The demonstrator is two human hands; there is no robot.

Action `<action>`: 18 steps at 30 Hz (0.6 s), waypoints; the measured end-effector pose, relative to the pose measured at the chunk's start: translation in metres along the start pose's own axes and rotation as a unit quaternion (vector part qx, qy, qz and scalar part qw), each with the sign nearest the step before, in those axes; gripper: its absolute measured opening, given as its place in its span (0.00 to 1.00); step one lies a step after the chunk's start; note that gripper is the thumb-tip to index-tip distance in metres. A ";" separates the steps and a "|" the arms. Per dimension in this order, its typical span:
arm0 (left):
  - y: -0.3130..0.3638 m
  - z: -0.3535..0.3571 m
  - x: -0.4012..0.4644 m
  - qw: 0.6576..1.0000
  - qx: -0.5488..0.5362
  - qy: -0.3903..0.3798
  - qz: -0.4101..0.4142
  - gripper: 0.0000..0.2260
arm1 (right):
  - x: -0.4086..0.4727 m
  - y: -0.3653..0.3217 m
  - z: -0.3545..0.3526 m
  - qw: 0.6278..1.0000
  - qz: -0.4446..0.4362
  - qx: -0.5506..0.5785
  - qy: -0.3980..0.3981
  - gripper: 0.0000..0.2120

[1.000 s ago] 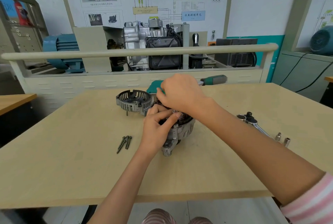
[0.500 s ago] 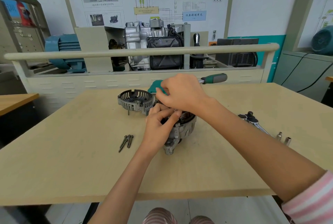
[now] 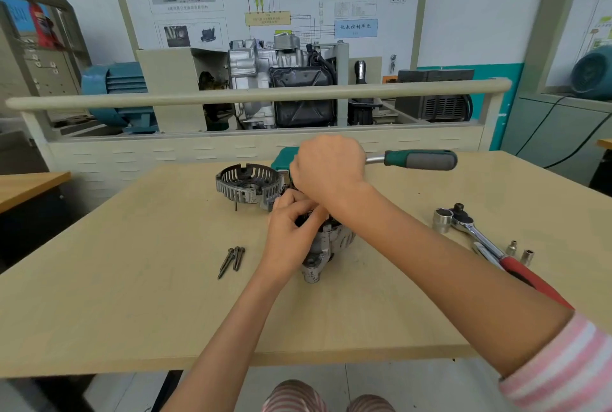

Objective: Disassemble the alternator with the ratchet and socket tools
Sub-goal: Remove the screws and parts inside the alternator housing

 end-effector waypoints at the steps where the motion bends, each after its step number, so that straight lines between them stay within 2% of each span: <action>1: 0.001 0.000 0.000 1.000 0.002 0.001 0.003 0.09 | -0.001 0.000 -0.002 1.000 -0.021 0.009 0.006 0.19; 5: 0.002 0.000 0.001 1.000 0.003 0.007 0.016 0.07 | -0.001 0.002 -0.004 0.992 -0.107 0.064 -0.003 0.19; 8: 0.002 -0.001 0.003 0.999 -0.007 0.021 0.024 0.06 | 0.000 0.005 -0.004 0.983 -0.140 0.118 -0.031 0.20; 11: -0.001 -0.002 0.003 0.999 -0.002 0.036 0.027 0.07 | 0.001 0.009 -0.001 0.989 -0.105 0.102 -0.020 0.17; 15: -0.001 0.000 0.003 0.998 0.009 0.052 0.038 0.07 | 0.003 0.016 0.004 1.000 0.023 0.002 -0.010 0.19; 18: -0.002 -0.001 0.003 0.998 -0.005 0.050 0.029 0.10 | 0.001 0.007 0.001 1.000 0.004 -0.011 0.001 0.18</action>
Point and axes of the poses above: each hand's wrist, its own x-axis towards the middle knuckle, its own z-axis out of the palm, y = z × x, the point moved 7 cm from there along x, towards the middle knuckle, and after that the axes turned 13 degrees about z, right-handed, at the moved point
